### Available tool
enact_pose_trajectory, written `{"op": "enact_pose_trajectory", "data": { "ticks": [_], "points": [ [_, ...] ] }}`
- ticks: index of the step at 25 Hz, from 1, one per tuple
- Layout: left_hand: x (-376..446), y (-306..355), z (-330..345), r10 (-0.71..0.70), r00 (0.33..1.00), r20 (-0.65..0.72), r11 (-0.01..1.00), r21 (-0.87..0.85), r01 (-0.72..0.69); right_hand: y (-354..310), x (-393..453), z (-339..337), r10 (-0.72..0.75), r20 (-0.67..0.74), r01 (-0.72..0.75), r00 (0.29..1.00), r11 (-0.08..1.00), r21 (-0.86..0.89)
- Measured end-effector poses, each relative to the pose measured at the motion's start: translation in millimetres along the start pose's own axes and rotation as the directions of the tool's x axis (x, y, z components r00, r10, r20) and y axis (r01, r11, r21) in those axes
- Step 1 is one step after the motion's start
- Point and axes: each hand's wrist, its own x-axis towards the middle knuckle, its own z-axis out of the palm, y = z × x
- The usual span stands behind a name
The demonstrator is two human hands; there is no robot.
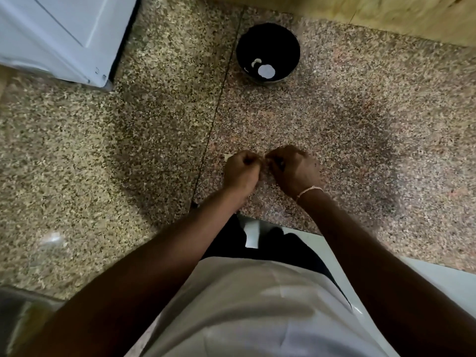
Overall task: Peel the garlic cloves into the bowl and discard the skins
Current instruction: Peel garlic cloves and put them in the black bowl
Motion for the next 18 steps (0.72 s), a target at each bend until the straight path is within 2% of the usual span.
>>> {"op": "enact_pose_trajectory", "data": {
  "ticks": [3,5,9,13,18],
  "points": [
    [4,0,3,0.079,0.994,-0.078,0.973,0.224,-0.06,1,4,10,0.037,0.001,-0.037,0.999,0.999,0.037],
    [8,-1,5,0.113,0.991,-0.076,0.945,0.316,-0.084,6,3,10,0.092,-0.039,-0.089,0.995,0.993,0.078],
    [15,-4,12,0.087,0.995,-0.043,0.952,0.297,-0.071,12,3,4,0.122,-0.015,-0.118,0.992,0.982,0.15],
    [14,-3,18,0.114,0.991,-0.072,0.927,0.367,-0.08,20,-1,-1,0.101,0.021,-0.103,0.995,0.973,0.205],
    [13,-4,19,0.05,0.997,-0.06,0.951,0.308,-0.029,27,-5,-3,0.023,0.028,-0.026,0.999,0.991,0.131]
  ]
}}
